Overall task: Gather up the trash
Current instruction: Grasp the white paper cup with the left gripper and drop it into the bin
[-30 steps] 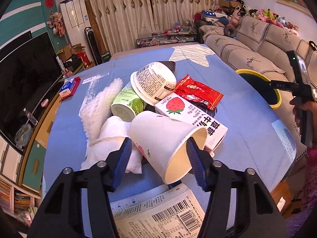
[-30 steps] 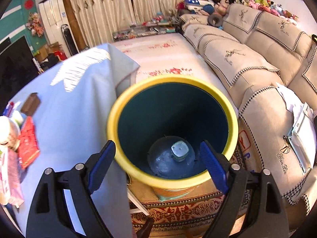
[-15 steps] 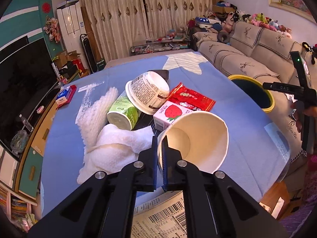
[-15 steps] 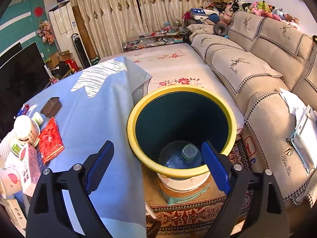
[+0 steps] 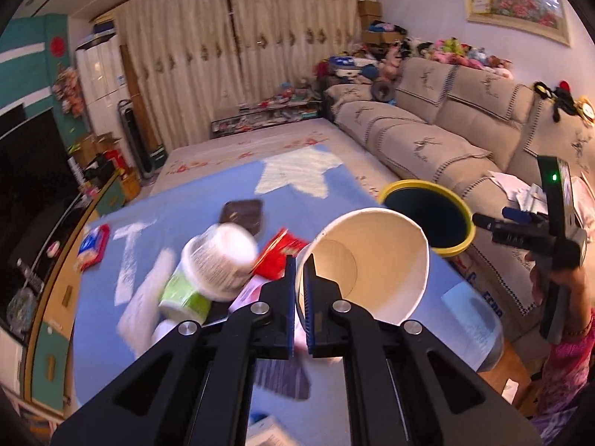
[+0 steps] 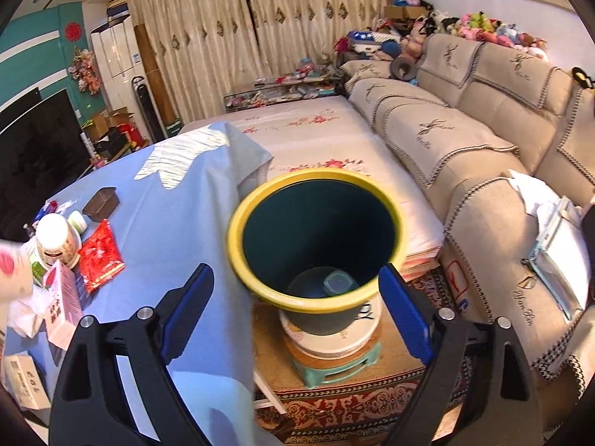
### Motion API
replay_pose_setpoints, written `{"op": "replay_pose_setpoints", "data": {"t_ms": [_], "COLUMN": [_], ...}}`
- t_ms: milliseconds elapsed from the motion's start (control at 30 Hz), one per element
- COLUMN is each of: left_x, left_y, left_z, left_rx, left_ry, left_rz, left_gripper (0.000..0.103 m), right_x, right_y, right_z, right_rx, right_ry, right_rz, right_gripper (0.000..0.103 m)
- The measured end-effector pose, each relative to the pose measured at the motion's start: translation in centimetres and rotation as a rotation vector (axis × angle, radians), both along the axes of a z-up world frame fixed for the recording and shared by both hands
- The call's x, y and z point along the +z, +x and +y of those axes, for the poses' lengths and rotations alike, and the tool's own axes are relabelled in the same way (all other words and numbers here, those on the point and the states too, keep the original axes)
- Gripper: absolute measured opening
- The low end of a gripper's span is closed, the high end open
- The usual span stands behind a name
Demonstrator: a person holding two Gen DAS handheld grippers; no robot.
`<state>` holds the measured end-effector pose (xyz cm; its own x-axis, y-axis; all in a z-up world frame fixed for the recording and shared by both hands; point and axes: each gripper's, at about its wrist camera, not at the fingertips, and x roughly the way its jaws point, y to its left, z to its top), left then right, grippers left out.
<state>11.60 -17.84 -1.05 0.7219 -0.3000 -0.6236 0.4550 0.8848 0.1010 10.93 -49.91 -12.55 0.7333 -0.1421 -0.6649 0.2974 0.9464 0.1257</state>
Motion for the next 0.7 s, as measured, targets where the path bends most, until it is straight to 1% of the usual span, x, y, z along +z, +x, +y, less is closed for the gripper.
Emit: {"op": "replay_pose_setpoints", "data": {"t_ms": [133, 267, 367, 467, 533, 600, 700], "left_x": [0.6, 0.1, -0.6, -1.7, -2.8, -4.1, -6.6], "left_y": [2.4, 5.2, 7.2, 9.4, 11.0, 12.6, 15.0], "left_z": [-5.6, -12.2, -16.8, -20.9, -23.4, -25.4, -28.2], "left_rx": [-0.115, -0.220, -0.269, -0.292, -0.291, -0.291, -0.262], "left_ry": [0.015, 0.047, 0.060, 0.070, 0.082, 0.079, 0.089], "left_rz": [0.033, 0.093, 0.128, 0.160, 0.169, 0.208, 0.266], "left_gripper": [0.005, 0.005, 0.005, 0.005, 0.005, 0.005, 0.005], "right_x": [-0.6, -1.5, -2.2, -2.9, -3.3, -3.7, -4.1], "right_y": [-1.7, -3.3, -4.4, -5.0, -5.3, -5.5, -6.0], "right_z": [-1.4, -3.2, -4.5, -5.3, -5.6, -6.0, -6.4], "right_rx": [-0.040, -0.083, -0.117, -0.134, -0.137, -0.143, -0.147], "right_ry": [-0.001, 0.020, 0.044, 0.058, 0.065, 0.076, 0.086], "right_rz": [0.001, 0.005, 0.008, 0.021, 0.032, 0.040, 0.044], "right_gripper": [0.086, 0.086, 0.086, 0.086, 0.086, 0.087, 0.087]}}
